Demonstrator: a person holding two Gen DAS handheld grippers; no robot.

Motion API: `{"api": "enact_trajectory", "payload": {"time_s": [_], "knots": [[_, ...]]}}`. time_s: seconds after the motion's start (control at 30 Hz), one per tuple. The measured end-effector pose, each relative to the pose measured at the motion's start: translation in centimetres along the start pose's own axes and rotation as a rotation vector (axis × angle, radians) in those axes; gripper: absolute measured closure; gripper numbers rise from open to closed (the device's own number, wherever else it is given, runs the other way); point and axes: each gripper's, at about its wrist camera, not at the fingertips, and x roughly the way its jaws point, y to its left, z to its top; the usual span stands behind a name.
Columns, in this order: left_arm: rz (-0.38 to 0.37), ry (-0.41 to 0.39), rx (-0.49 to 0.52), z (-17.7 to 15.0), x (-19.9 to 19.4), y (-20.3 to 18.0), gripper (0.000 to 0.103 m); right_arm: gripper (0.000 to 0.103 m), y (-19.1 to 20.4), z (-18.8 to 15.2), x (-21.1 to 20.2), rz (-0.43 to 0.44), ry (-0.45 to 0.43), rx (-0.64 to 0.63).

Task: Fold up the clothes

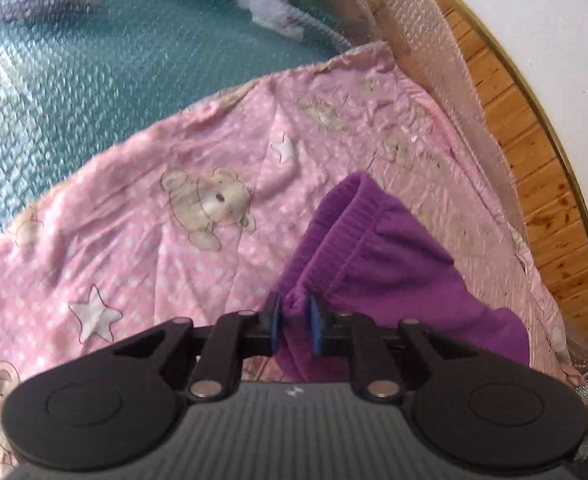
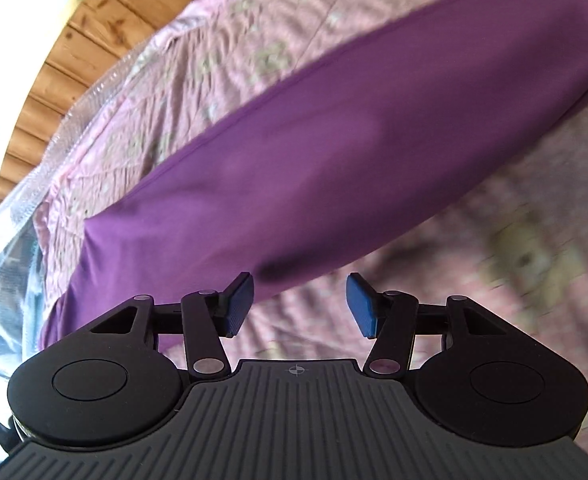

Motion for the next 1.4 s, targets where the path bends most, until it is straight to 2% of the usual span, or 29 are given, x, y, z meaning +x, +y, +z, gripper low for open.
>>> {"api": "enact_trajectory", "payload": {"time_s": [0.13, 0.2, 0.27, 0.33, 0.43, 0.57, 0.63, 0.7, 0.77, 0.83, 0.87, 0.9, 0.93, 0.97, 1.03, 1.13, 1.2, 1.23, 1.33, 1.37, 1.4], "knots": [[0.098, -0.143, 0.115, 1.1, -3.5, -3.0, 0.080, 0.048, -2.7, 2.4, -4.4, -0.074, -0.125, -0.052], [0.100, -0.171, 0.178, 1.4, -3.9, -5.6, 0.080, 0.049, -4.7, 4.1, -6.6, -0.139, -0.196, -0.063], [0.074, -0.166, 0.222, 1.8, -3.7, -8.5, 0.080, 0.051, -6.8, 5.6, -8.4, -0.227, -0.255, -0.063], [-0.001, -0.123, 0.245, 1.5, -2.6, -11.5, 0.080, 0.052, -9.4, 7.2, -10.1, -0.279, -0.314, -0.017], [-0.072, -0.030, 0.277, -2.1, 0.5, -15.2, 0.080, 0.052, -14.4, 8.9, -12.2, -0.228, -0.372, 0.180], [-0.147, 0.084, 0.321, -7.0, 4.4, -19.7, 0.080, 0.048, -20.4, 10.2, -12.0, -0.126, -0.411, 0.404], [-0.137, 0.138, 0.309, -9.5, 6.4, -20.6, 0.080, 0.047, -22.8, 10.7, -11.5, -0.078, -0.415, 0.480], [-0.097, 0.180, 0.288, -11.1, 8.0, -20.8, 0.080, 0.046, -24.3, 11.5, -10.5, -0.039, -0.395, 0.519], [-0.052, 0.188, 0.283, -11.7, 8.4, -20.7, 0.083, 0.048, -25.3, 12.4, -9.7, -0.029, -0.377, 0.514], [-0.006, 0.196, 0.277, -12.2, 8.8, -20.6, 0.084, 0.069, -25.8, 13.1, -9.5, -0.027, -0.382, 0.483], [0.015, 0.201, 0.272, -12.4, 9.0, -20.5, 0.088, 0.091, -26.1, 13.5, -9.5, -0.026, -0.384, 0.467], [0.023, 0.211, 0.253, -12.3, 9.1, -20.5, 0.088, 0.095, -26.3, 13.7, -9.7, -0.019, -0.394, 0.445], [0.035, 0.219, 0.254, -12.1, 9.1, -20.6, 0.089, 0.097, -26.5, 13.9, -9.8, -0.012, -0.404, 0.423], [0.048, 0.226, 0.257, -11.9, 9.2, -20.8, 0.090, 0.098, -26.4, 14.0, -10.1, -0.040, -0.405, 0.391], [0.080, 0.230, 0.318, -11.9, 9.4, -21.8, 0.090, 0.099, -26.3, 14.2, -10.4, -0.111, -0.402, 0.323], [0.137, 0.231, 0.403, -12.3, 9.3, -23.2, 0.090, 0.099, -26.7, 14.4, -10.4, -0.155, -0.354, 0.281], [0.202, 0.199, 0.460, -12.7, 8.7, -24.9, 0.089, 0.094, -25.5, 14.1, -11.6, -0.150, -0.377, 0.207], [0.215, 0.156, 0.475, -13.0, 8.0, -26.0, 0.087, 0.094, -24.9, 13.9, -12.2, -0.147, -0.388, 0.170], [0.117, 0.074, 0.429, -14.2, 6.2, -28.8, 0.081, 0.091, -22.0, 14.4, -12.5, -0.079, -0.374, -0.008], [0.089, 0.077, 0.414, -14.8, 6.4, -29.7, 0.079, 0.085, -21.4, 14.7, -12.0, -0.064, -0.344, -0.062], [0.070, 0.099, 0.409, -15.4, 6.8, -30.4, 0.079, 0.085, -20.9, 14.8, -11.4, -0.052, -0.325, -0.110]]}}
